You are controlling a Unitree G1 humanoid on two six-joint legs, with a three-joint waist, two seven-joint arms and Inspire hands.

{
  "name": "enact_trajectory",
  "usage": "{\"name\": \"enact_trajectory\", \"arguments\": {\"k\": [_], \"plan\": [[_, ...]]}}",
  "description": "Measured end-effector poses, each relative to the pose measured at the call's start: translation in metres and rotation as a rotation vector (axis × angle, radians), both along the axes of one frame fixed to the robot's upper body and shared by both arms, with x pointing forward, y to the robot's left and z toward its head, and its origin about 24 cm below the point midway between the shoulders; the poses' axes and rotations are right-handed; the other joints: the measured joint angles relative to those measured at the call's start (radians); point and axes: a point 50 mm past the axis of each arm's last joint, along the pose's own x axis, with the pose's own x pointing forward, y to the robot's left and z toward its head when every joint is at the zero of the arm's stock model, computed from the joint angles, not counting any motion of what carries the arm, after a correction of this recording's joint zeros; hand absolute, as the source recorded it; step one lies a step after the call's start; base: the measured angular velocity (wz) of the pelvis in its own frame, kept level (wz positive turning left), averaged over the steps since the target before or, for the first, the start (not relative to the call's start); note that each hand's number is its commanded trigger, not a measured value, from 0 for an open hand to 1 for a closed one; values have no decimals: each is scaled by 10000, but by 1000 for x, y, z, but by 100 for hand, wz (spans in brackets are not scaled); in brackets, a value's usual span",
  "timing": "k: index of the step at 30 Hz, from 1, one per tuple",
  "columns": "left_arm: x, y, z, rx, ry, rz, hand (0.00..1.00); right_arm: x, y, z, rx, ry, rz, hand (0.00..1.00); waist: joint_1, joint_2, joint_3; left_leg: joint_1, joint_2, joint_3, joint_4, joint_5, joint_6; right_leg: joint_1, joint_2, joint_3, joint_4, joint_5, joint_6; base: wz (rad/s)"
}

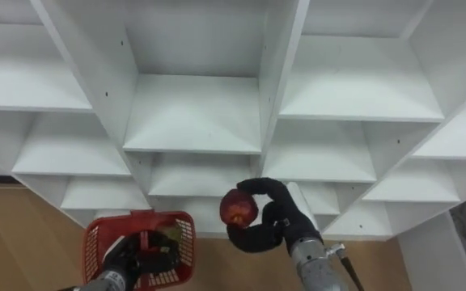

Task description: Collect fruits from the closet

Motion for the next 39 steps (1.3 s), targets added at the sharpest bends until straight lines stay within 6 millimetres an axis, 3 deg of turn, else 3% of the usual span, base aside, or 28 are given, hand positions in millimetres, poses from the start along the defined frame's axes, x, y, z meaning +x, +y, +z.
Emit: {"name": "enact_trajectory", "arguments": {"k": [4,12,25,32,36,39], "plan": [[8,-4,4,-39,-216,-159,100,4,4,2,-68,-46,386,100,5,-59,37,-90,22,-28,117,-108,30,-54,18,-6,33,2,4,0],[9,-6,4,-41,-237,-275,100,4,12,-3,-690,189,1189,100,34,-134,35,-357,60,107,162,-109,34,-325,20,5,69,35,3,0],[21,-13,11,-183,-653,-428,100,9,13,-12,-1381,508,1573,100,149,-135,41,-663,77,-104,316,-120,29,-442,56,-86,47,63,-23,4],[23,-18,13,-220,-765,-633,100,6,9,-22,-1621,974,1543,100,295,100,78,-838,81,-214,338,-121,29,-525,42,-281,22,104,-40,6],[23,-16,14,-164,-785,-659,100,2,5,-29,-1773,1302,1455,100,330,273,45,-844,79,-209,328,-120,28,-554,17,-280,20,103,-40,1],[25,-14,15,-91,-865,-704,100,0,3,-31,-1853,1380,1354,100,316,276,43,-871,80,-197,330,-119,27,-586,18,-275,22,104,-40,0]]}}
